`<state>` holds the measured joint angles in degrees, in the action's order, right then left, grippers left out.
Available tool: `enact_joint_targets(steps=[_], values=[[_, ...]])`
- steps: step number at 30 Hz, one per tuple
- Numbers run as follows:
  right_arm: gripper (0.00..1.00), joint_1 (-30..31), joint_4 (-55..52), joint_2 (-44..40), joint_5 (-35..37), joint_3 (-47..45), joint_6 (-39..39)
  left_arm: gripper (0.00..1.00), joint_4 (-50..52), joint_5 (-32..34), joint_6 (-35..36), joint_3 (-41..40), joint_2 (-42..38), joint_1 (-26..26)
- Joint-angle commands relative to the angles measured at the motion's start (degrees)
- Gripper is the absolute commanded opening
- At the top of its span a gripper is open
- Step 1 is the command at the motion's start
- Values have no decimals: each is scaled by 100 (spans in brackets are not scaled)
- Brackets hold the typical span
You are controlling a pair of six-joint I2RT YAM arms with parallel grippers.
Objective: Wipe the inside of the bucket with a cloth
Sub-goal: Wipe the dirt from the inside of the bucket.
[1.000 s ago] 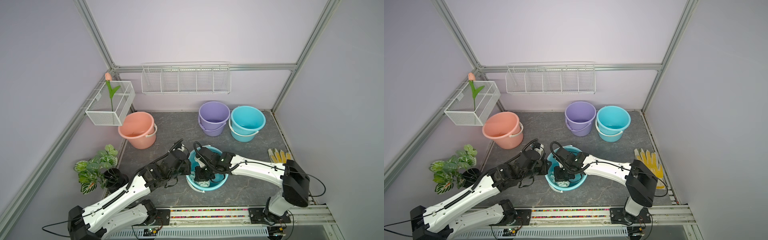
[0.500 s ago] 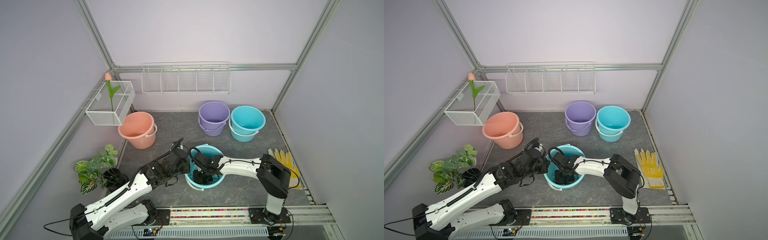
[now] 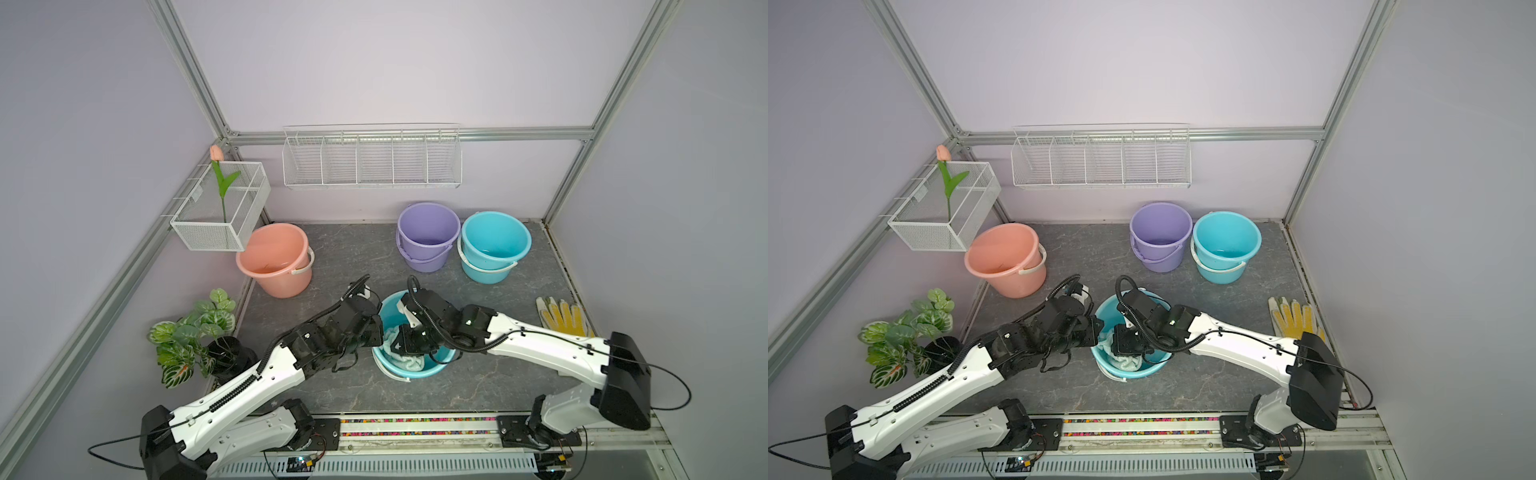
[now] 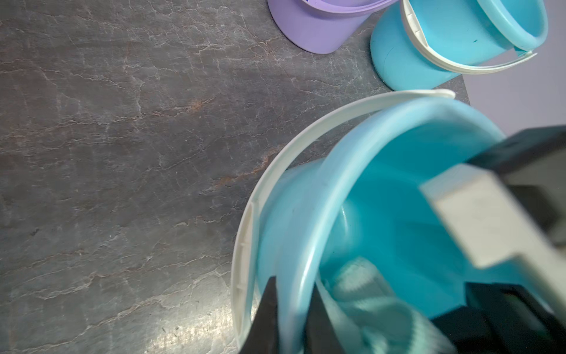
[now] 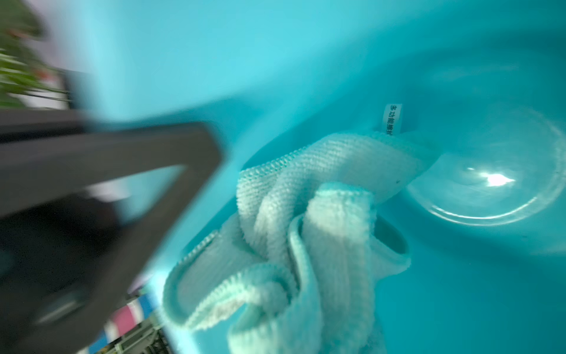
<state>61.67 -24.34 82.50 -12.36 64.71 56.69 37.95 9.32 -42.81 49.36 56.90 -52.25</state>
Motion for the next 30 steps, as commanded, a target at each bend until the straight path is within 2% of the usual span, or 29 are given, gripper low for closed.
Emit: enact_joint_targets(steps=[1,7,13,21,25,30], values=[[7,63,717,-168,-211,-345,791,0,-188,54,65,197,14,-20],[7,174,2065,-129,-15,-899,1830,0,-252,-18,2,170,4,-17],[7,197,2860,535,298,-1096,2716,0,-260,-138,61,283,84,-15],[7,205,2127,1863,702,-466,3387,0,-218,-189,97,299,34,-19],[7,210,1443,2469,1061,-141,3474,0,-217,-223,78,250,-40,-14],[7,205,1207,2857,1109,-20,3449,0,-174,-176,62,153,-196,-19]])
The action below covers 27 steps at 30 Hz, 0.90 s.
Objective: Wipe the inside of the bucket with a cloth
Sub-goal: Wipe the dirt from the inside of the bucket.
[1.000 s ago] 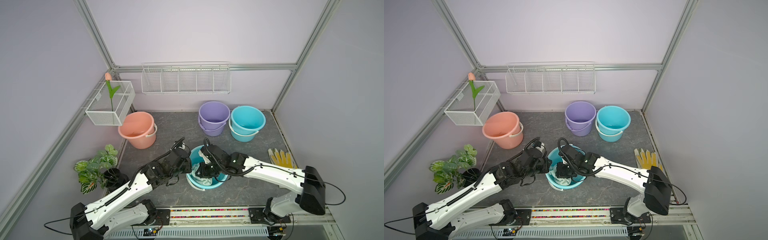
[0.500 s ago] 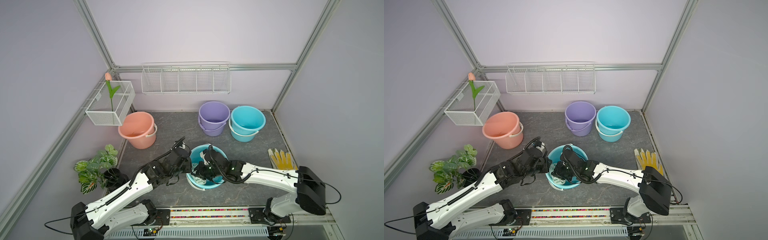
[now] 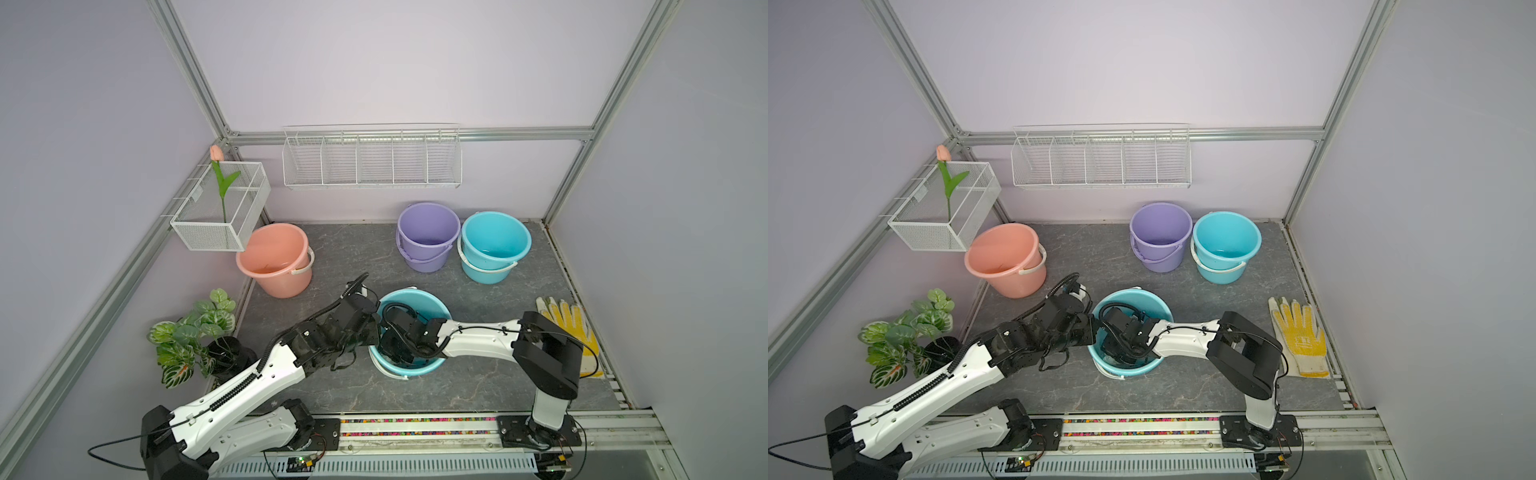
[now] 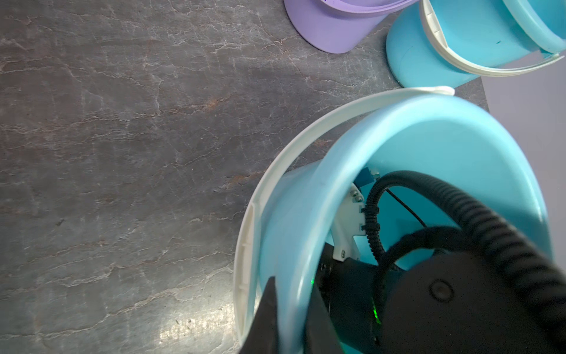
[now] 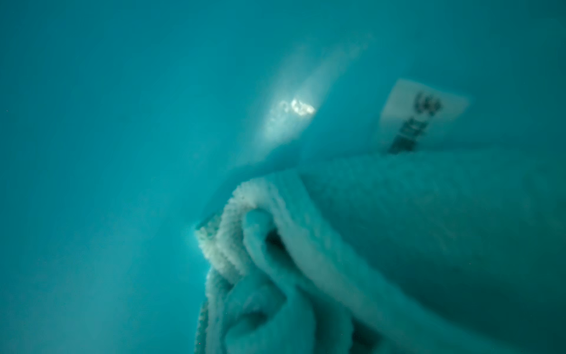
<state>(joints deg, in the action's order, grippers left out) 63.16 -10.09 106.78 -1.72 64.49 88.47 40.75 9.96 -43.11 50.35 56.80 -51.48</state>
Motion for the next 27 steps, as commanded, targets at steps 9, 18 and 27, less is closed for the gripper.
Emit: enact_joint_targets(steps=[9,18,27], values=[[7,272,-984,-1037,610,11,-1124,0,-314,-153,180,35,-250,-49],[7,352,-1166,-2468,1300,-398,-2755,0,-298,-245,257,21,-149,4],[7,314,-1391,-2877,1978,-192,-4456,0,-320,-266,461,126,-279,20]])
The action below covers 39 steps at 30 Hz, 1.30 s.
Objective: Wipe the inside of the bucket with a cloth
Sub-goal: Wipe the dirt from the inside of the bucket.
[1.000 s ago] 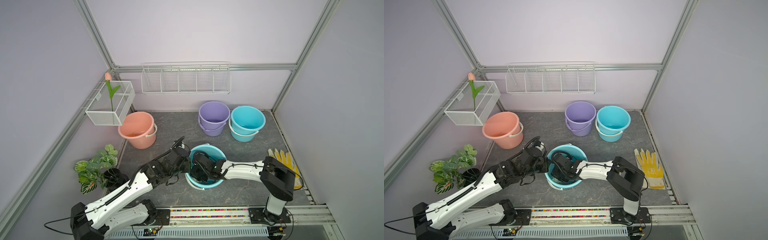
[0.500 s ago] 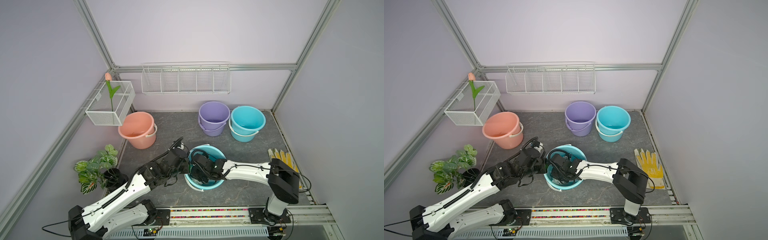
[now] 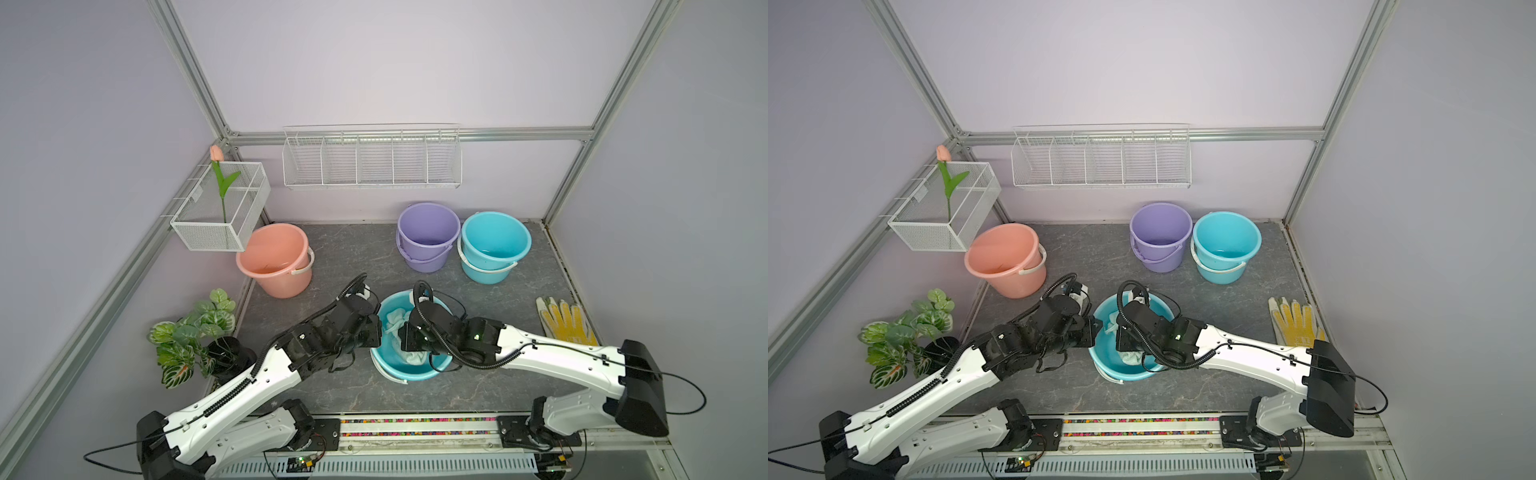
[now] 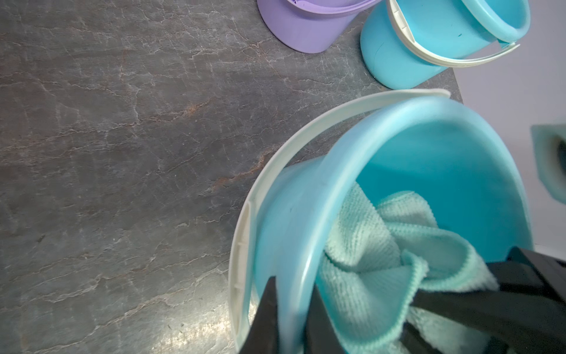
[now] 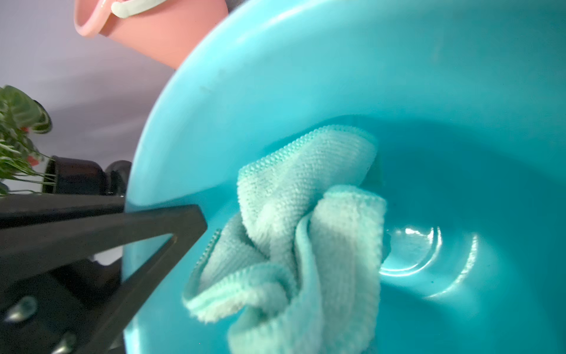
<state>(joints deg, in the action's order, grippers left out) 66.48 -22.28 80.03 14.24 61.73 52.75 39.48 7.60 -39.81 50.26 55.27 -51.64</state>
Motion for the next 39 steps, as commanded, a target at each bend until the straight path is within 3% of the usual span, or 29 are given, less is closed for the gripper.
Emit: enact_joint_targets(steps=[1,7,10,16,20,29,32,39], values=[[7,-21,-179,-269,421,101,-1093,0,-174,-45,155,150,-139,34],[7,-22,251,-910,688,-193,-2808,0,-160,-128,315,151,-94,48],[7,-36,799,-1300,562,-528,-4147,0,-268,-380,357,130,45,57],[7,-46,1806,-1990,354,-1286,-7526,0,-327,-799,588,156,267,62],[7,-45,1735,-2105,159,-1425,-9692,0,-162,-1041,805,297,449,71],[7,-70,1921,-1887,-35,-1658,-13344,0,-15,-1645,1288,418,720,68],[7,-124,1820,-1651,-203,-1642,-13992,0,82,-1820,1446,491,779,71],[7,-147,1876,-956,-441,-1643,-14515,0,215,-1932,1683,614,778,67]])
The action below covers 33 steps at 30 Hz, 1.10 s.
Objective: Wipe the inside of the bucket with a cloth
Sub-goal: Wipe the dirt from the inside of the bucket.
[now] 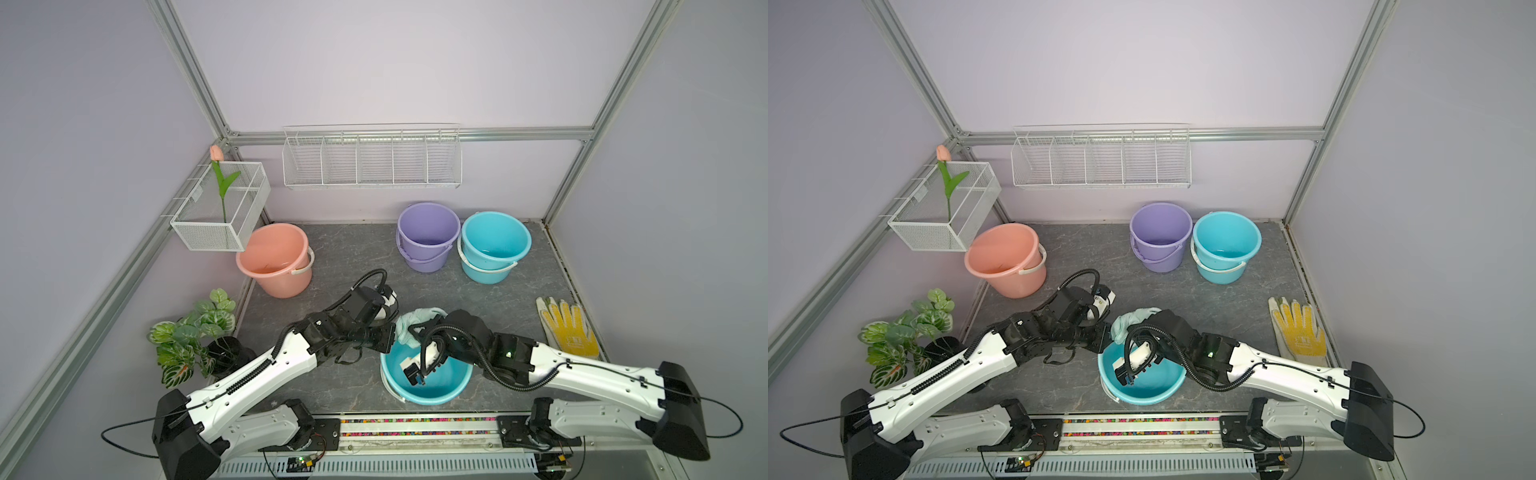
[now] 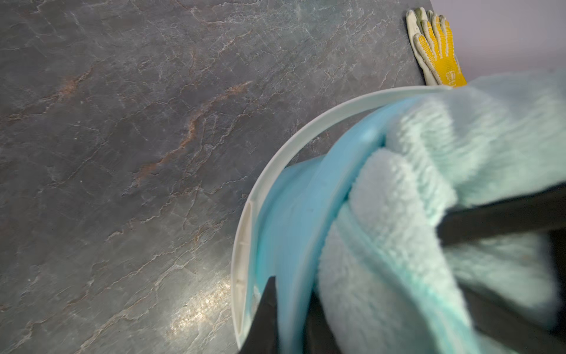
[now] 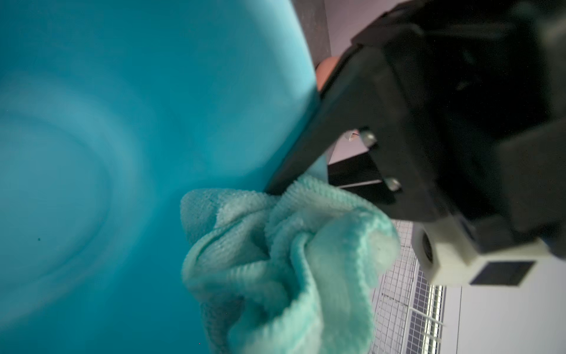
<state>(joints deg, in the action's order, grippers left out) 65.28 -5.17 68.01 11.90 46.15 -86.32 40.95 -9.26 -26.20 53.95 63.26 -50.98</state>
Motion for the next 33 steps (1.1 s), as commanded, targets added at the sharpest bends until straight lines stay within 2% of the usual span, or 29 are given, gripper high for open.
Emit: enact_joint_targets(steps=[1,9,17,21,25,33], values=[[7,-34,181,365,-195,-105,-660,0,86,-234,334,264,-34,2],[7,-54,141,1326,-411,109,-691,0,45,-171,387,265,-121,2],[7,-146,17,2542,-725,385,-371,0,-46,-166,361,241,-218,1],[7,-205,-86,2866,-970,382,-148,0,-96,-175,321,186,-274,6],[7,-260,-126,2537,-1075,590,87,0,-63,63,226,126,-354,8],[7,-224,-811,1027,-946,739,451,0,-12,574,-139,92,-366,1]])
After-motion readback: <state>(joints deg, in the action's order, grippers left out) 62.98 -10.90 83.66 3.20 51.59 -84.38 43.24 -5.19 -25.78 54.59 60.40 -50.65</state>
